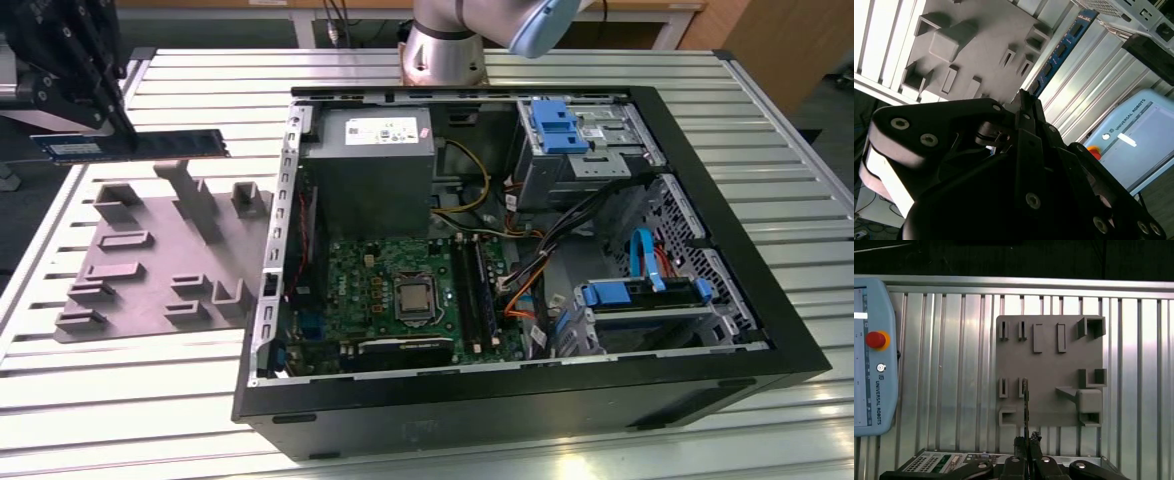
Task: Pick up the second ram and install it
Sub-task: 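Pick up the second ram and move it above second insertion slot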
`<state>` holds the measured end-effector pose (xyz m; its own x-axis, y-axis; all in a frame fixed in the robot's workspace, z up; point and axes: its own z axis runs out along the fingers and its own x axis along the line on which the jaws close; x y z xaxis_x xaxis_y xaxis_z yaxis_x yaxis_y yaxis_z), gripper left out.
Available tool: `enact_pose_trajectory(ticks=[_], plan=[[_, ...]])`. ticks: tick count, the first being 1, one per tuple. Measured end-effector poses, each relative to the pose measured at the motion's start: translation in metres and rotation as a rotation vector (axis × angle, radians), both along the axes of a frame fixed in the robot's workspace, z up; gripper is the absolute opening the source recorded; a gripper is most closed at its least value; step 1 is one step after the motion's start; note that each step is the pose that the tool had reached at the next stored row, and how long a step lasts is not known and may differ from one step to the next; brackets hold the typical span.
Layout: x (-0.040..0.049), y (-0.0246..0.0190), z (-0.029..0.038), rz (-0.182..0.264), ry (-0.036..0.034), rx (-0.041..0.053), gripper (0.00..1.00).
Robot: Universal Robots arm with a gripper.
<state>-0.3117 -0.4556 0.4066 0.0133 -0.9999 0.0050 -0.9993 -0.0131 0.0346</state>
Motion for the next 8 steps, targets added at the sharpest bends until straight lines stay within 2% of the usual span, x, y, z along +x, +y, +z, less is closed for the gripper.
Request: enact_pose_trajectory(ticks=[8], plan=[[0.0052,0.0,0.0,0.0,0.0,0.0,0.14]])
